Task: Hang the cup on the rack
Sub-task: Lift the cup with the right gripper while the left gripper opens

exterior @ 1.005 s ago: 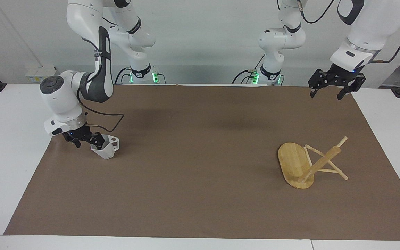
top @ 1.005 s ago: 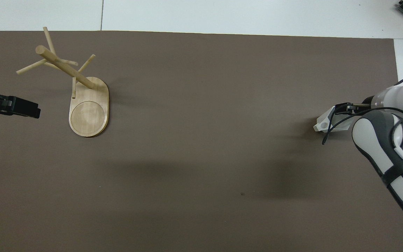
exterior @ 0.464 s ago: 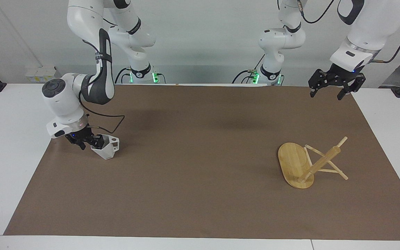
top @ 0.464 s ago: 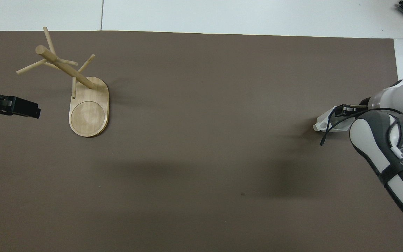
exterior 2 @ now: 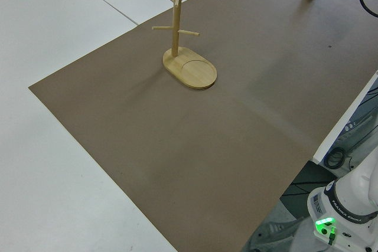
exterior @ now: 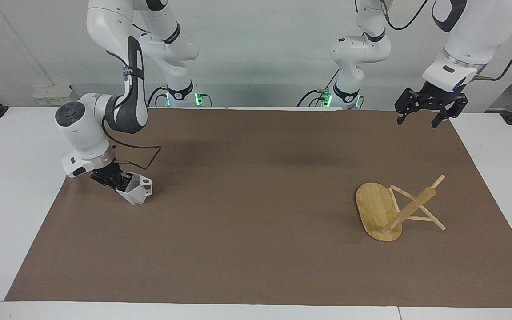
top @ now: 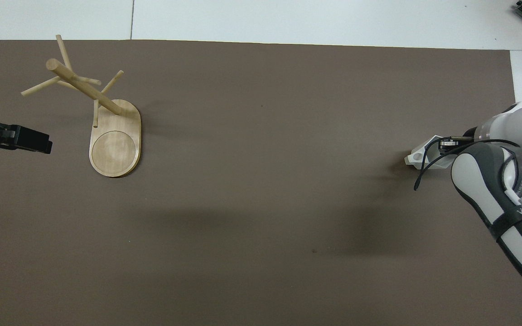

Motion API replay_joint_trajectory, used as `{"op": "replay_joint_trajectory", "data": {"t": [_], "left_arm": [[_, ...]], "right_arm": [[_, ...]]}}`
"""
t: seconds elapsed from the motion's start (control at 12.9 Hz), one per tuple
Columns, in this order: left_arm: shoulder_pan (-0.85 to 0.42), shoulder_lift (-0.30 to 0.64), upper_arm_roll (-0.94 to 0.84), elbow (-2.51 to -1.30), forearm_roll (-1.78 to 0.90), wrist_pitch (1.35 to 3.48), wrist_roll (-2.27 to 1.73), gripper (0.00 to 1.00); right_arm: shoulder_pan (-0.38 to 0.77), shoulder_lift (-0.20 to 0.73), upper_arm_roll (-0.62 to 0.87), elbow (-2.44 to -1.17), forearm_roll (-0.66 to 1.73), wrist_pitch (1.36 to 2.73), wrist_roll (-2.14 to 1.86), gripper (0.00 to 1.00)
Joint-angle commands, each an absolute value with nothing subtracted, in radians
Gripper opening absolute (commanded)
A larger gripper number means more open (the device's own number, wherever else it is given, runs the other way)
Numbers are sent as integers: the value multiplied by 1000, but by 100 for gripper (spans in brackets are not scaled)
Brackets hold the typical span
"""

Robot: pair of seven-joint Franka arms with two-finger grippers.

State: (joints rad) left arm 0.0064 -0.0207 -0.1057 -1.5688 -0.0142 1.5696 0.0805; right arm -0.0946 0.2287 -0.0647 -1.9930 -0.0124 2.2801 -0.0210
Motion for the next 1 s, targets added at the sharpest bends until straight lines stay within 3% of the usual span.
{"op": "replay_joint_trajectory", "data": {"t": [0.0, 0.39, 0.93], "left_arm": [[11, -48, -101, -1594, -26, 1560, 98, 100], [12, -81, -101, -1678, -26, 1633, 106, 100], [5, -84, -101, -1678, -26, 1628, 98, 100]], "right_arm": [[-94, 209, -63, -1993, 6, 2260, -11, 0], [-94, 190, -57, -1904, 23, 2148, -11, 0], [-95, 112, 0, -1723, 104, 2024, -18, 0]]}}
